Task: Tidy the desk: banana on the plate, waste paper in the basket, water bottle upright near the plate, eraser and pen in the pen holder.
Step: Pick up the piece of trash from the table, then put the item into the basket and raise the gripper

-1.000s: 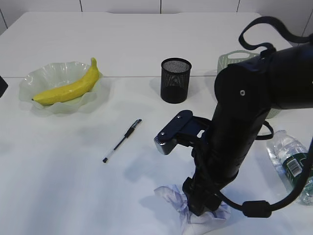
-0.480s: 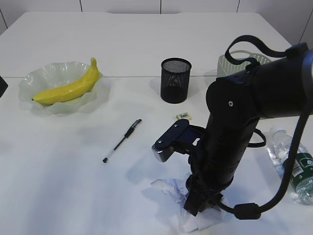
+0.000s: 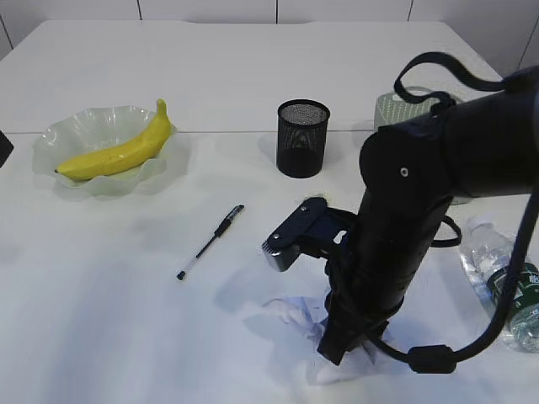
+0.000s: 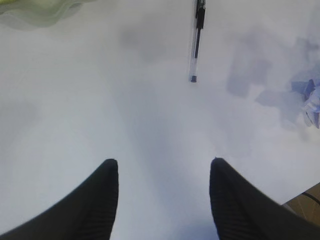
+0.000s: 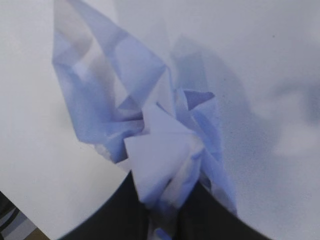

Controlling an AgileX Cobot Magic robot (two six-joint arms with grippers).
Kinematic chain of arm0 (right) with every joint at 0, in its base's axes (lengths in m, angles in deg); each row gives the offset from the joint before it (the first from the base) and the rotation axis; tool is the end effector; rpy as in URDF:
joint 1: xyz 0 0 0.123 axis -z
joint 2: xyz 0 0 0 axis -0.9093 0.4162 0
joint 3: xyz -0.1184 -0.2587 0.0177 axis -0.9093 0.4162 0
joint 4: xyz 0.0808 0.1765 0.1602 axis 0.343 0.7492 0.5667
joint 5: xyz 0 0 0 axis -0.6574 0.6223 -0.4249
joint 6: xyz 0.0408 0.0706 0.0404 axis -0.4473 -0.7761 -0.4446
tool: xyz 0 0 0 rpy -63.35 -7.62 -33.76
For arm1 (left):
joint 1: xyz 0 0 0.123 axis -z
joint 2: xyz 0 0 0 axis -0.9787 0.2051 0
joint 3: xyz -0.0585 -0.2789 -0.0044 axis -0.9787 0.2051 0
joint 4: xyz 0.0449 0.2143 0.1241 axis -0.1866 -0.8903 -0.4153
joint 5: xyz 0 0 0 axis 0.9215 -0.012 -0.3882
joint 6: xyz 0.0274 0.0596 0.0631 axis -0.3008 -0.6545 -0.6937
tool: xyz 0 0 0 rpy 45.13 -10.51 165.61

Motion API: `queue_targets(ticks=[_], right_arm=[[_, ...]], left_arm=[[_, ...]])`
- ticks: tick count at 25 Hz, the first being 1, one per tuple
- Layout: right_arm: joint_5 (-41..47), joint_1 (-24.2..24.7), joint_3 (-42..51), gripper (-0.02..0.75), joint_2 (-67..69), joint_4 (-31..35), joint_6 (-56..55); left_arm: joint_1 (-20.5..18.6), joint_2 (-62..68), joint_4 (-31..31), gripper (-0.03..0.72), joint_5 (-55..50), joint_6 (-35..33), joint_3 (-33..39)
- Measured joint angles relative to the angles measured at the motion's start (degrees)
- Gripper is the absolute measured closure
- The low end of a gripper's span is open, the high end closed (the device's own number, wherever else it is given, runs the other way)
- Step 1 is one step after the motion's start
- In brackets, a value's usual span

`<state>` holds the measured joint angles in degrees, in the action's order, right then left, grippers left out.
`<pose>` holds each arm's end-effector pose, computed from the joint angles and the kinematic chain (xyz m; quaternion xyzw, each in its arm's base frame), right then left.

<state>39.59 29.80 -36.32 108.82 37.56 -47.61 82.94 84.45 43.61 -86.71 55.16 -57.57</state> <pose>0.2596 0.1954 0.1591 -0.4537 0.8897 0.0466 0.0218 0.2521 -0.0470 0.3383 0.1444 0.9573 -0.1332 0.2120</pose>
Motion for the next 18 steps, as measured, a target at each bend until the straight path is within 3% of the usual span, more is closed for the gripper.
queue_targets(ticks=[4, 9, 13, 18], right_arm=[[0.11, 0.00, -1.61, 0.686, -4.20, -4.11, -2.35], [1.90, 1.73, -8.43, 0.687, -6.96, -18.51, -11.41], [2.01, 8.41, -15.35, 0.688, -6.96, -24.17, -17.87], [0.85, 19.27, -22.57, 0.688, -4.59, -23.93, -22.14]], left_arm=[[0.00, 0.00, 0.00, 0.266, 0.00, 0.00, 0.00], [0.00, 0.00, 0.10, 0.267, 0.00, 0.00, 0.00], [0.00, 0.00, 0.10, 0.270, 0.00, 0.00, 0.00], [0.00, 0.00, 0.10, 0.272, 0.00, 0.00, 0.00]])
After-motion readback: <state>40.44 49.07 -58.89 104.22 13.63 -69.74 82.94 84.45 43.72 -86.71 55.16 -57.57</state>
